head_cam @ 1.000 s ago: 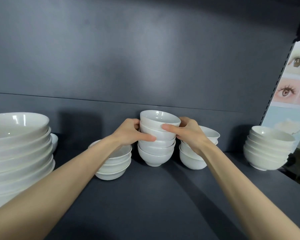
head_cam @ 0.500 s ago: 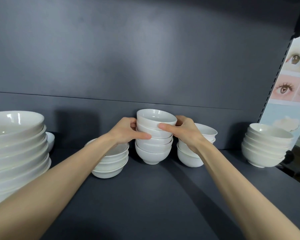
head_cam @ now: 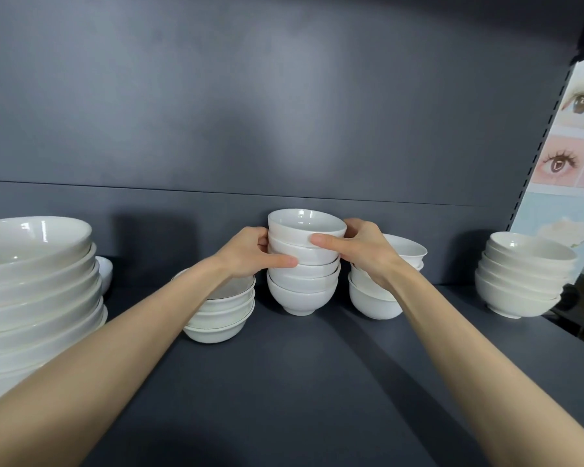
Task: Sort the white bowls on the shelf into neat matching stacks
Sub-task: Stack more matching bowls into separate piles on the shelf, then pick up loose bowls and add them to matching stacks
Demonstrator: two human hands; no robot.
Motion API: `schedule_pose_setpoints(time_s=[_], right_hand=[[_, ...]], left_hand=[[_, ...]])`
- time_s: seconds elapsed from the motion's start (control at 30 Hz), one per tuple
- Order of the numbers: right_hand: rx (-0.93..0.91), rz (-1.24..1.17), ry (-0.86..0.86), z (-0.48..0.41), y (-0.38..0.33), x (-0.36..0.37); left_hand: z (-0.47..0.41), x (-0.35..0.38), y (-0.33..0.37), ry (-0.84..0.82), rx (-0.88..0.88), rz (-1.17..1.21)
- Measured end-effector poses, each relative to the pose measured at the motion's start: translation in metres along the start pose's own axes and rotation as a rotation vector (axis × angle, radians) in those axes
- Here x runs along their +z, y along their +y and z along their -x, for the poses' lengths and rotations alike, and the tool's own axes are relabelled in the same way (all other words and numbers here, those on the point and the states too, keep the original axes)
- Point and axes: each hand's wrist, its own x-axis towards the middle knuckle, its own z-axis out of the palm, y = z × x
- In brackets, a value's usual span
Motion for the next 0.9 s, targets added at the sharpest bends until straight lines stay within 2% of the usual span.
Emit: schedule_pose_setpoints(time_s=[0.13, 0.43, 0.63, 0.77, 0.9], right_hand=[[0.015, 0.036, 0.016, 0.002, -0.002, -0.001], [0.018, 0.214, 0.032, 0.013, -0.017, -0.001], [-0.097, 0.419, 0.044, 0.026, -0.04, -0.005], [-0.187, 0.59, 0.026, 0.039, -0.053, -0.006], [-0.259, 0.725, 0.005, 0.054, -0.062, -0.003]], left_hand=[[0.004, -0.001, 0.005, -0.013, -0.011, -0.019], [0.015, -0.002, 0.015, 0.098, -0.053, -0.194], [0.031, -0.014, 0.039, 0.159, 0.005, -0.444], [0.052, -0.024, 0.058, 0.154, 0.073, -0.699], [0.085, -0.032, 0.075, 0.236, 0.137, -0.936]])
